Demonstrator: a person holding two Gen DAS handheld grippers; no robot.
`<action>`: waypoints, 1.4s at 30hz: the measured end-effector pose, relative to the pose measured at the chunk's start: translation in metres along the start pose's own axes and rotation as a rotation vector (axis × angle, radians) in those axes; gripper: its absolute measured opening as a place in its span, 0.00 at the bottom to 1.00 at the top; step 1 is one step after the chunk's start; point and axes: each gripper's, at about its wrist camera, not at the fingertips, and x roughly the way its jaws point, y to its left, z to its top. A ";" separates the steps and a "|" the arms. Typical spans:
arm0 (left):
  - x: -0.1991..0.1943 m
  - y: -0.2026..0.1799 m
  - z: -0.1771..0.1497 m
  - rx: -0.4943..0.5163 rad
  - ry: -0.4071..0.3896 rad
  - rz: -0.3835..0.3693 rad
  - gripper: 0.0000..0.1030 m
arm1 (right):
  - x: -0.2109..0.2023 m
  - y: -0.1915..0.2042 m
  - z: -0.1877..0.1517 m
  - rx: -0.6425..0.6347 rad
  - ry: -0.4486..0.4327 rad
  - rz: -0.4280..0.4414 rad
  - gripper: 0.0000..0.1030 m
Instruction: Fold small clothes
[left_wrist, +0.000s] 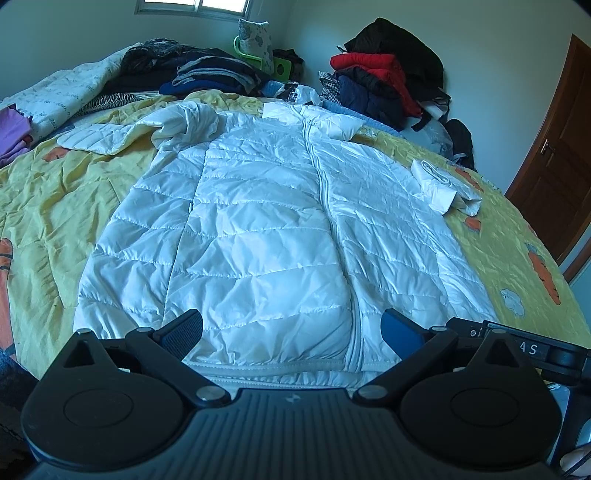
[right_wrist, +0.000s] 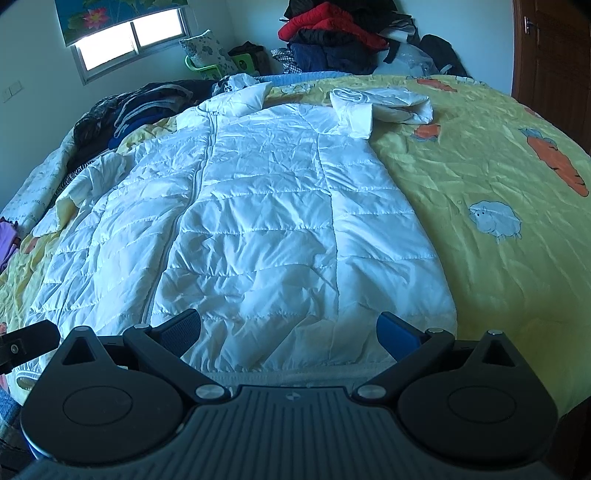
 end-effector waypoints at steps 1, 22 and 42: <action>0.000 0.000 -0.001 0.000 0.000 0.000 1.00 | 0.000 0.000 0.000 0.001 0.003 0.001 1.00; 0.020 -0.005 0.018 0.053 -0.032 0.048 1.00 | 0.011 -0.001 0.015 -0.012 -0.022 0.041 1.00; 0.222 0.046 0.143 -0.034 -0.086 0.204 1.00 | 0.247 -0.028 0.339 0.244 0.067 0.502 1.00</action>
